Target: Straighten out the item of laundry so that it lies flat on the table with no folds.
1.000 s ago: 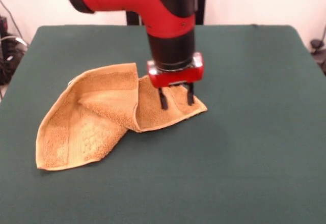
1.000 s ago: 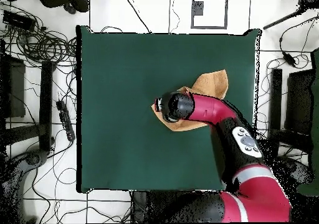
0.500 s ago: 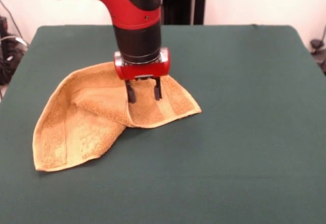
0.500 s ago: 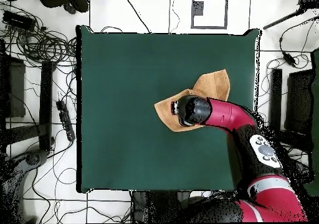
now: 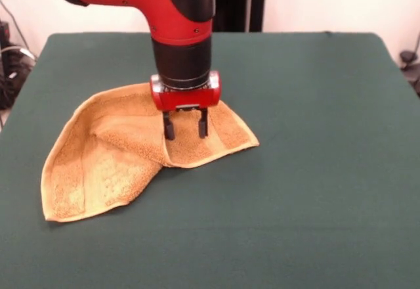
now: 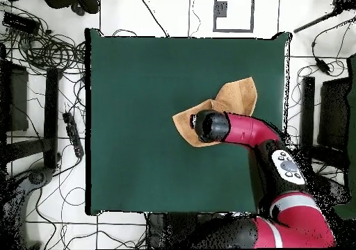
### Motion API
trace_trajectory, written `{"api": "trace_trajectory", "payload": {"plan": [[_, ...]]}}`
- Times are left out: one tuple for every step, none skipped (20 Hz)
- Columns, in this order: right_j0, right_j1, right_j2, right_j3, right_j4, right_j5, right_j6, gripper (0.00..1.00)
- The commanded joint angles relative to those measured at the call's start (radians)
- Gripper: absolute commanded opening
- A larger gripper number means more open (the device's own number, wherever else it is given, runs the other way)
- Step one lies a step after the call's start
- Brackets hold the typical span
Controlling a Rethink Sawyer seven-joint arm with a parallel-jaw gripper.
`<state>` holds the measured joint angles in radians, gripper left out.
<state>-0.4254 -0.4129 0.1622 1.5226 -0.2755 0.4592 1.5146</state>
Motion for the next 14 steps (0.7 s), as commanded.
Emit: {"api": "trace_trajectory", "payload": {"plan": [[0.033,0.090,0.011,0.118,-0.061,-0.114,0.122,1.00],[0.019,0.071,0.021,0.146,-0.069,-0.126,0.109,1.00],[0.004,0.051,0.032,0.174,-0.077,-0.138,0.096,1.00],[-0.015,0.033,0.041,0.204,-0.089,-0.153,0.084,1.00],[-0.030,0.018,0.047,0.231,-0.100,-0.160,0.071,1.00],[-0.044,0.002,0.052,0.257,-0.112,-0.171,0.062,1.00],[-0.051,-0.012,0.051,0.277,-0.121,-0.174,0.054,1.00],[-0.054,-0.026,0.048,0.292,-0.130,-0.168,0.045,1.00],[-0.059,-0.042,0.046,0.308,-0.139,-0.165,0.035,1.00],[-0.069,-0.056,0.052,0.323,-0.147,-0.163,0.025,1.00],[-0.079,-0.071,0.057,0.339,-0.155,-0.161,0.015,1.00],[-0.095,-0.094,0.067,0.363,-0.167,-0.163,0.003,1.00],[-0.117,-0.118,0.081,0.392,-0.177,-0.166,-0.011,1.00],[-0.138,-0.141,0.096,0.417,-0.186,-0.164,-0.024,1.00]]}}
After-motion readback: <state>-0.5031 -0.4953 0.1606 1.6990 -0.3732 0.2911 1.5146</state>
